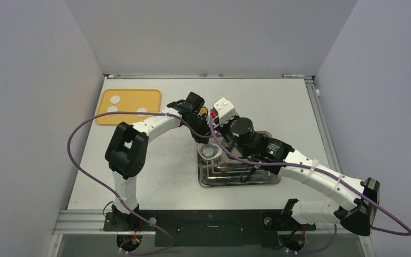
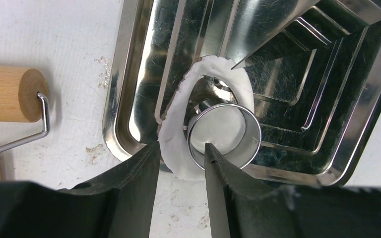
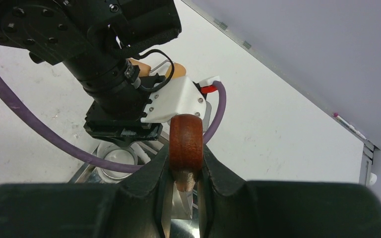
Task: Roll out the dumpling wrappers from the dough
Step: Remove the dumpling wrapper from the work surface.
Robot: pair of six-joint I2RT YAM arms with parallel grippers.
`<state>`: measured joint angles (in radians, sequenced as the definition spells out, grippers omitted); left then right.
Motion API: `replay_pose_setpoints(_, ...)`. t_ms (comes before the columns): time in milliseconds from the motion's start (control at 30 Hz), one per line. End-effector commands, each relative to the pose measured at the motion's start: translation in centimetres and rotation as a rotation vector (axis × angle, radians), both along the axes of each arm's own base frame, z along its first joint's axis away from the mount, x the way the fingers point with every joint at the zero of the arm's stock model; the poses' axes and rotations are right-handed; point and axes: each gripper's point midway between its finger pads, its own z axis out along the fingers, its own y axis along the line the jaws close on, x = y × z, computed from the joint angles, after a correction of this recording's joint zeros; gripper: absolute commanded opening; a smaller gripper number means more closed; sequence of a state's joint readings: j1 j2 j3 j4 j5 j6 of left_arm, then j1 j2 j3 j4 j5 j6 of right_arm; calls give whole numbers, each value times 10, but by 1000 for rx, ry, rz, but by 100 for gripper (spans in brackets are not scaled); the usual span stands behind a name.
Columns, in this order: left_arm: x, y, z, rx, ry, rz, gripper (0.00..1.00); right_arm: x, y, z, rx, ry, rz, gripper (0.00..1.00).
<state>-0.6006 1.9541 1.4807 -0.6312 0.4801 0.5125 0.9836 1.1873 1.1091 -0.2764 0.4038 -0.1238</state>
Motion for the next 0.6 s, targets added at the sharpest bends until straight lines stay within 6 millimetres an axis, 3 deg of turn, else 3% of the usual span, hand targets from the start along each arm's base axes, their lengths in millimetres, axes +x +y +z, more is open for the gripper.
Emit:
replay_pose_setpoints(0,-2,-12,-4,-25,-13,-37,34,8,17,19,94,-72,14,8)
replay_pose_setpoints(367,-8,-10,-14,-23,14,0,34,7,43,-5,82,-13,91,8)
replay_pose_setpoints(567,-12,-10,-16,-30,32,0,27,7,36,8,116,-50,73,8)
